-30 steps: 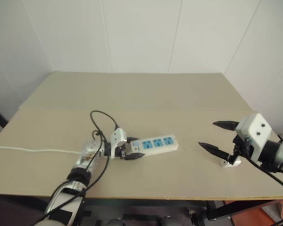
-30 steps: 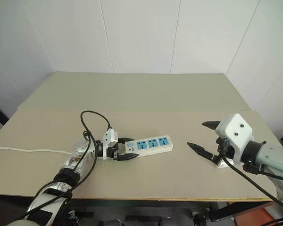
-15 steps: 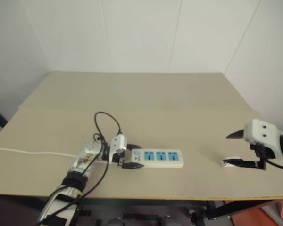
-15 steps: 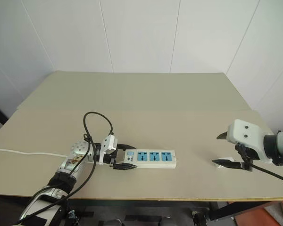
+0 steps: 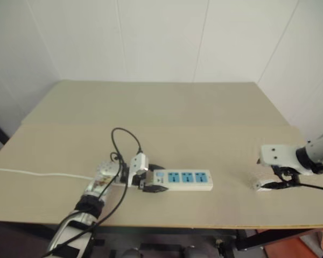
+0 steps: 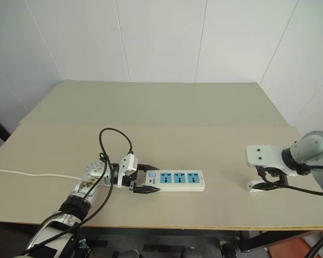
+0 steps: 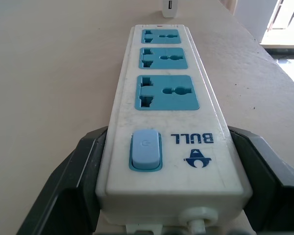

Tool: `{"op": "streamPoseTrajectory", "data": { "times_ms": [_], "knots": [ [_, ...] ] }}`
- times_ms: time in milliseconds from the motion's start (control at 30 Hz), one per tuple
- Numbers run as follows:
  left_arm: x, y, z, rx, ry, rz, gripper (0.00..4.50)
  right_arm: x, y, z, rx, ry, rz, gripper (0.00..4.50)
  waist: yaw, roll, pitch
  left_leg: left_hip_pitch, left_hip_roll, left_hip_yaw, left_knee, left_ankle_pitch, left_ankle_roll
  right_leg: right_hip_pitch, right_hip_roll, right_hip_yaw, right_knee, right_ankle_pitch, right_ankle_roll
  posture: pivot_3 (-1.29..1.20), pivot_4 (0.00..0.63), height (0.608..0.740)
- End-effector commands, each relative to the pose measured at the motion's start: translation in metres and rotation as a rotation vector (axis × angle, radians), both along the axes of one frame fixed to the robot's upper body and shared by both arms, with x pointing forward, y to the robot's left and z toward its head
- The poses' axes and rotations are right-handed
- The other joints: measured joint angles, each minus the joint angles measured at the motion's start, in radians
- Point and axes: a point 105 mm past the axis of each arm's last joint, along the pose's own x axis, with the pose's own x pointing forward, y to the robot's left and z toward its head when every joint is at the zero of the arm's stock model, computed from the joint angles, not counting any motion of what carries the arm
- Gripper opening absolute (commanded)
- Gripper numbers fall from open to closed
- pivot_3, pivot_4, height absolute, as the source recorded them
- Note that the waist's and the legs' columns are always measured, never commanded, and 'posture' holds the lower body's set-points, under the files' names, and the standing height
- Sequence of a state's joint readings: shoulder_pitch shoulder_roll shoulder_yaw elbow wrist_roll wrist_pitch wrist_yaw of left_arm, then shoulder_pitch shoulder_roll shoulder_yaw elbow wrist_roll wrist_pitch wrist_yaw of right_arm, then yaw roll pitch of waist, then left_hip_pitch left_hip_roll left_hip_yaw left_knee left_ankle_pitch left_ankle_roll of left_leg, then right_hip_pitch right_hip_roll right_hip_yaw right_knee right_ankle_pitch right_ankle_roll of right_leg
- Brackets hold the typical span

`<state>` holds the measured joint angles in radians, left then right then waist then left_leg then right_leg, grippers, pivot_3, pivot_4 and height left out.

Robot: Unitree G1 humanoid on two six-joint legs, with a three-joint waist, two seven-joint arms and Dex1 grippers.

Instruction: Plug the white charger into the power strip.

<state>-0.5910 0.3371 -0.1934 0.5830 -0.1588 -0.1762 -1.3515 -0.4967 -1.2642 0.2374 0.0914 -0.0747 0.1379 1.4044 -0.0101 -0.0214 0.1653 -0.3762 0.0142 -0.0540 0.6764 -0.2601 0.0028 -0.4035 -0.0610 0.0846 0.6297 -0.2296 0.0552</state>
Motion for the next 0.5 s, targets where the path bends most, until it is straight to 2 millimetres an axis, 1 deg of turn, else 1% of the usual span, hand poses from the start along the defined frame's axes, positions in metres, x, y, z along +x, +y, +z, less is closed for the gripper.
{"op": "streamPoseTrajectory", "data": {
  "times_ms": [33, 167, 333, 500],
  "knots": [
    [-0.002, -0.003, -0.007, 0.036, 0.001, -0.005, 3.28, -0.001, -0.001, 0.003, -0.038, 0.014, 0.035, 4.50, -0.001, 0.000, 0.000, 0.000, 0.000, 0.000, 0.000, 0.000, 0.000, 0.000, 0.000, 0.000, 0.000, 0.000, 0.000, 0.00, 0.150, 0.740],
    [-0.002, -0.003, -0.007, 0.034, 0.006, 0.000, 3.28, 0.000, 0.001, -0.002, -0.041, 0.027, 0.040, 4.50, -0.003, 0.000, 0.000, 0.001, 0.000, 0.000, 0.000, 0.000, 0.000, 0.000, 0.000, 0.000, 0.000, 0.000, 0.000, 0.00, 0.150, 0.740],
    [-0.003, -0.002, -0.008, 0.038, 0.006, 0.002, 3.28, 0.002, 0.004, -0.017, -0.049, 0.048, 0.043, 4.50, -0.002, 0.000, 0.000, 0.000, 0.000, 0.000, 0.000, 0.000, 0.000, 0.000, 0.000, 0.000, 0.000, 0.000, 0.000, 0.00, 0.150, 0.740],
    [-0.004, 0.000, -0.008, 0.039, 0.005, 0.003, 3.28, 0.002, 0.005, -0.027, -0.069, 0.070, 0.049, 4.50, -0.003, 0.000, 0.000, 0.000, 0.000, 0.000, 0.000, 0.000, 0.000, 0.000, 0.000, 0.000, 0.001, 0.000, 0.000, 0.00, 0.150, 0.740]
  ]
}}
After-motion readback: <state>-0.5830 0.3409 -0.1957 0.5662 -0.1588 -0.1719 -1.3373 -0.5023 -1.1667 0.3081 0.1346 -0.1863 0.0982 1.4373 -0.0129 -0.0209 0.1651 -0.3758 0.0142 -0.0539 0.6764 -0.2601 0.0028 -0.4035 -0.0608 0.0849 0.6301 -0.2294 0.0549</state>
